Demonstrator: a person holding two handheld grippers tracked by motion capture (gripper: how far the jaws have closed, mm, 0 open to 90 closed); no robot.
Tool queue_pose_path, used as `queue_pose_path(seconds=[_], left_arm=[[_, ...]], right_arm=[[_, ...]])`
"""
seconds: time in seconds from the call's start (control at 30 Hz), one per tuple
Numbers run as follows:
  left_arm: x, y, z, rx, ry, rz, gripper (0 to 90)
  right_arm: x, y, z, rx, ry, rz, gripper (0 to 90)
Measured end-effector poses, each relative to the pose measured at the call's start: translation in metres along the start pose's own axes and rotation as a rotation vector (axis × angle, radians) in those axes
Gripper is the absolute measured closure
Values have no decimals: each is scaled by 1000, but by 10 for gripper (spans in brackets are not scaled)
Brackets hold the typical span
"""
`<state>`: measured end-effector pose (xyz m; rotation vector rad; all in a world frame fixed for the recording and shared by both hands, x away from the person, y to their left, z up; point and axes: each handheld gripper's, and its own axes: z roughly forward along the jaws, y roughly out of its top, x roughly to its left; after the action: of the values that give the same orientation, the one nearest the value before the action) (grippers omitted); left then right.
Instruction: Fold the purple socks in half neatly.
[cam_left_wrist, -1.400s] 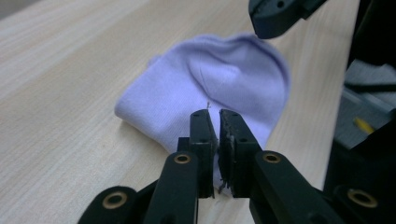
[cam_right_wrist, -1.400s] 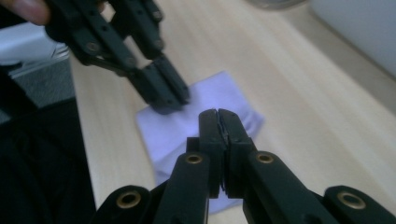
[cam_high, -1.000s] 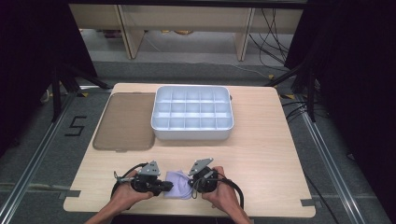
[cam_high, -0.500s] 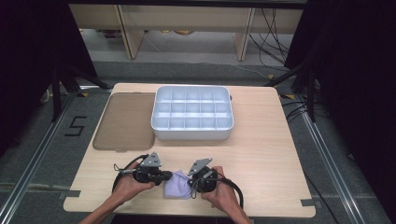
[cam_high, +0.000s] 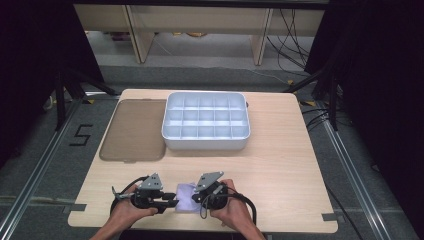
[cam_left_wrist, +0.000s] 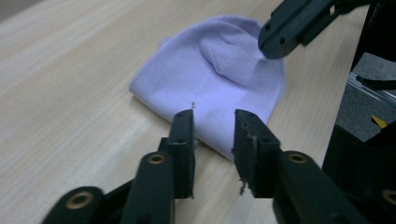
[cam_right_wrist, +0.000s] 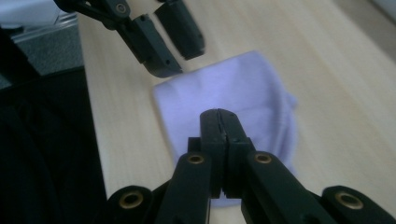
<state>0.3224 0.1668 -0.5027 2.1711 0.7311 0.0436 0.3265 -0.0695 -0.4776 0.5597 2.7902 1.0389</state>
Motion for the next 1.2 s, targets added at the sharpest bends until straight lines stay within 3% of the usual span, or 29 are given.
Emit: queue_pose_path(seconds=[0.1, 0.13, 0.17, 0.2, 0.33, 0.47, 0.6, 0.7, 0.8, 0.83, 0.87, 0.97, 1.03, 1.1, 1.13, 1.17, 1.2], left_arm=[[1, -1, 0, -6, 6, -17, 620], [3, -1, -2, -9, 14, -43, 607], [3, -1, -2, -9, 14, -43, 592], [6, -2, -4, -16, 20, -64, 574], [13, -4, -9, -21, 31, -101, 543], [17, -6, -8, -20, 29, -140, 532], [19, -5, -2, -7, 16, -176, 558], [17, -5, 3, 19, 3, -170, 576], [15, -4, 6, 28, 13, -145, 683], [14, -4, 7, 8, -1, -154, 717], [16, -4, 6, 16, 20, -138, 747], [16, -4, 6, -4, 0, -135, 820], [13, -3, 4, -10, 26, -104, 831], [11, -2, 3, -20, 23, -101, 835], [8, 0, 0, -25, 39, -75, 837], [5, 1, 0, -33, 33, -88, 837], [4, 2, -1, -30, 34, -65, 838]], right_arm=[[5, 0, 6, 27, 16, 6, 900], [8, 0, 14, 71, 21, -19, 900], [9, 0, 19, 88, 13, -41, 900], [10, 0, 22, 101, -4, -26, 900], [15, 6, 30, 92, -25, -43, 900], [19, 9, 34, 79, -46, -3, 900], [18, 9, 35, 63, -31, 11, 900], [18, 9, 35, 58, -34, 11, 900], [19, 8, 34, 57, -27, 24, 898], [18, 8, 34, 49, -23, 11, 892], [17, 8, 33, 47, -22, 20, 888], [18, 11, 30, 6, -12, 38, 890], [20, 13, 31, 2, 17, 17, 895], [23, 12, 33, 18, 20, 17, 896], [23, 10, 40, 36, 14, 0, 900], [23, 11, 40, 39, 22, 5, 900], [21, 12, 38, 39, 23, -6, 900]])
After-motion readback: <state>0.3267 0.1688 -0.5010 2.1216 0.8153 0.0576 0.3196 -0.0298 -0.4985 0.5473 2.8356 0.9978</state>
